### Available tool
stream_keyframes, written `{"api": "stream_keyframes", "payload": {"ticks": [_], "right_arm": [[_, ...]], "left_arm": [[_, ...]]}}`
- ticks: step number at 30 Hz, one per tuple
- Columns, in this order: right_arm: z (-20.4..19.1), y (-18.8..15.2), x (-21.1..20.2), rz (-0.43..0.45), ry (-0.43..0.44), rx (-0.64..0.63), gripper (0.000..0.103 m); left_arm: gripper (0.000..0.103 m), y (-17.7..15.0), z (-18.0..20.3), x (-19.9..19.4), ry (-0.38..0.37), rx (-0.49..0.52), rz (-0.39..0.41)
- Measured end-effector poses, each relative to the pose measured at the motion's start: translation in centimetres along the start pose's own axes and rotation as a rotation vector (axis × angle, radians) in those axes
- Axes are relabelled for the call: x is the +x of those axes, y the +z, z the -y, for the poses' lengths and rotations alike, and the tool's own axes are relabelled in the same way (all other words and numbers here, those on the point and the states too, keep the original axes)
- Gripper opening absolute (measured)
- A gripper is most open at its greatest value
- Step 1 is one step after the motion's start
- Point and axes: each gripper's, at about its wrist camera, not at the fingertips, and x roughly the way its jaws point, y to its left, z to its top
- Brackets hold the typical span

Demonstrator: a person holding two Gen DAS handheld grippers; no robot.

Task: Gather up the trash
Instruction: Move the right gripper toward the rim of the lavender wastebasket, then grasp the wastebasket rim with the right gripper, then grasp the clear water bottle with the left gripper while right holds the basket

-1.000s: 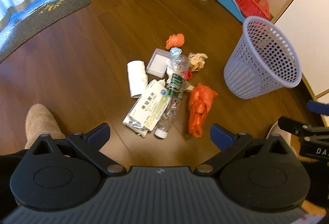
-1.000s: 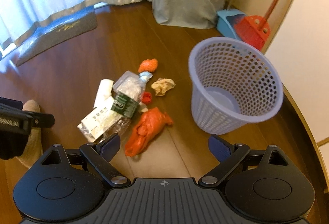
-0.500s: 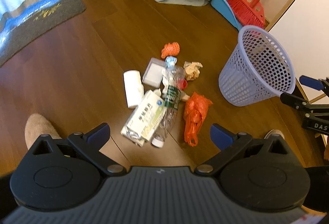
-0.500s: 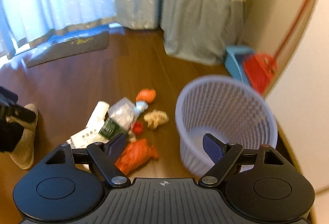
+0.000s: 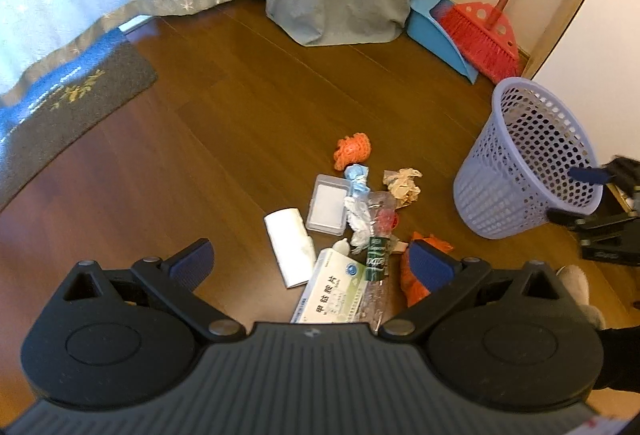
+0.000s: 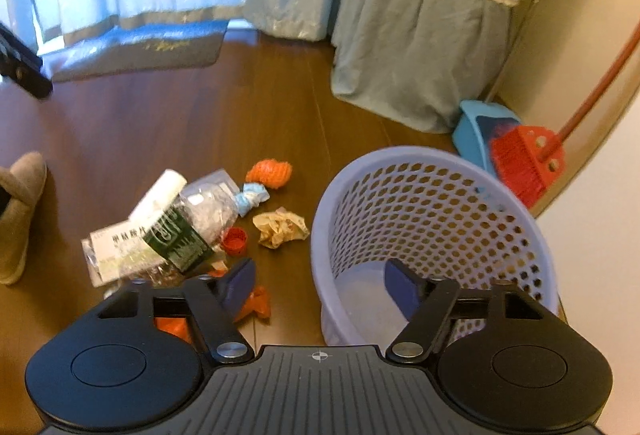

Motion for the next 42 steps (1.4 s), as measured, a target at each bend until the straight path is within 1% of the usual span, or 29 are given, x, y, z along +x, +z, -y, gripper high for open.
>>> {"api": "stream_keyframes", "payload": {"ticks": [1,2,8,9,13,14,16,19,23,26,30,35,38,42], "right_arm": [[0.2,-0.1,0.9,-0.017,0.009,-0.005,0.060],[0.4,-0.3,1.9,-0.033,0.022,-0.007,0.058],[1.4,-1.3,5.3,-0.060,0.084,0.021,0.045],[1.4,-1.5,5.8,-0.067,0.085,0.022,0.041],[1.3,-1.9,7.1,-0.092,0.068,0.021,0.027],[1.3,-2.0,7.3,-0.092,0.057,0.022,0.025],[1.3,-2.2,7.4,-0.086,0.032,0.031,0.017],[1.4,-2.4,7.2,-0.081,0.008,0.029,0.010],[0.7,-2.7,6.9,-0.092,-0.030,-0.048,0.009],[-0.8,-3.2,6.8,-0.106,-0.075,-0.153,0.009],[-2.8,-3.8,7.1,-0.122,-0.159,-0.262,0.009],[-5.3,-4.8,7.8,-0.123,-0.282,-0.344,0.008],[-6.3,-5.5,8.1,-0.106,-0.352,-0.322,0.007],[-7.5,-5.8,8.4,-0.077,-0.388,-0.199,0.006]], "left_arm": [[0.102,0.2,0.2,0.1,-0.002,0.008,0.000],[0.102,0.3,0.5,0.2,-0.008,0.017,0.004],[0.102,0.5,1.5,0.9,-0.070,0.040,-0.018],[0.102,0.4,1.6,1.0,-0.077,0.042,-0.025],[0.102,0.1,1.5,1.5,-0.092,0.035,-0.047],[0.102,0.0,1.4,1.5,-0.093,0.034,-0.051],[0.102,0.0,1.4,1.8,-0.098,0.031,-0.063],[0.102,-0.1,1.6,2.1,-0.105,0.038,-0.078],[0.102,-0.2,2.0,2.2,-0.107,0.059,-0.082],[0.102,-0.2,2.0,2.4,-0.101,0.067,-0.091],[0.102,-0.3,2.3,2.6,-0.102,0.083,-0.100],[0.102,-0.7,2.8,3.1,-0.097,0.128,-0.075],[0.102,-1.3,2.7,4.1,-0.087,0.135,-0.078],[0.102,-2.1,2.4,5.3,-0.084,0.133,-0.103]]}}
